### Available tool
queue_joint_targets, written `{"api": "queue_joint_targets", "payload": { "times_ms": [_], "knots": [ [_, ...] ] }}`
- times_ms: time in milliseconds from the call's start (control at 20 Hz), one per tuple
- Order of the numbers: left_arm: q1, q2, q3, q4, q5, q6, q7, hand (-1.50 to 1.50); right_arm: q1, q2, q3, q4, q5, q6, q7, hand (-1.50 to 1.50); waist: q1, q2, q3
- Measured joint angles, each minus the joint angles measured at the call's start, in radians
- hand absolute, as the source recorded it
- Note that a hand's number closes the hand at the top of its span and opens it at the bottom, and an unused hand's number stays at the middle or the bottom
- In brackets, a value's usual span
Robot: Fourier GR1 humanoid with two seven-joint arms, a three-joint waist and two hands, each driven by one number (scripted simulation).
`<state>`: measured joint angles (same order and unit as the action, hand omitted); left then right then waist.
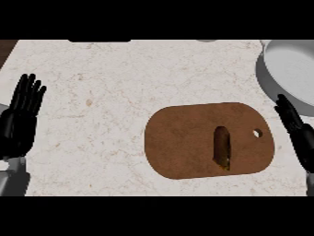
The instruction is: Pick the sweet potato from the cutting board and place it in the pot
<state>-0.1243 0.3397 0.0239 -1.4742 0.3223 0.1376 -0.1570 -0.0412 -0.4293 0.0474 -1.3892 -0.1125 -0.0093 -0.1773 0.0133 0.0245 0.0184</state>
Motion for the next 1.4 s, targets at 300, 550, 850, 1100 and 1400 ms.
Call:
{"api": "queue_joint_targets", "payload": {
  "times_ms": [300, 550, 850, 1100, 1400],
  "knots": [
    [0.018, 0.01, -0.129, 0.06, -0.066, -0.06, 0.104, 0.0, -0.021, 0.042, 0.17, -0.029, 0.251, -0.161, 0.214, 1.5, -0.009, -0.014, -0.019],
    [0.051, 0.001, -0.206, 0.103, -0.083, -0.103, 0.167, 0.0, -0.071, -0.035, 0.194, -0.078, 0.567, -0.405, 0.227, -1.5, -0.039, -0.029, -0.028],
    [0.043, -0.028, -0.264, 0.122, -0.102, -0.116, 0.222, 0.0, -0.076, 0.147, 0.364, -0.188, 0.936, -0.64, 0.32, -1.5, -0.034, -0.033, -0.024],
    [0.034, -0.033, -0.269, 0.137, -0.11, -0.118, 0.236, 0.0, -0.059, 0.289, 0.458, -0.239, 1.221, -0.511, 0.612, -1.5, -0.04, -0.035, -0.025],
    [0.036, -0.042, -0.281, 0.141, -0.115, -0.136, 0.239, 0.0, -0.137, 0.396, 0.521, -0.31, 1.359, -0.265, 1.012, -1.5, -0.022, -0.031, -0.022]
  ]
}}
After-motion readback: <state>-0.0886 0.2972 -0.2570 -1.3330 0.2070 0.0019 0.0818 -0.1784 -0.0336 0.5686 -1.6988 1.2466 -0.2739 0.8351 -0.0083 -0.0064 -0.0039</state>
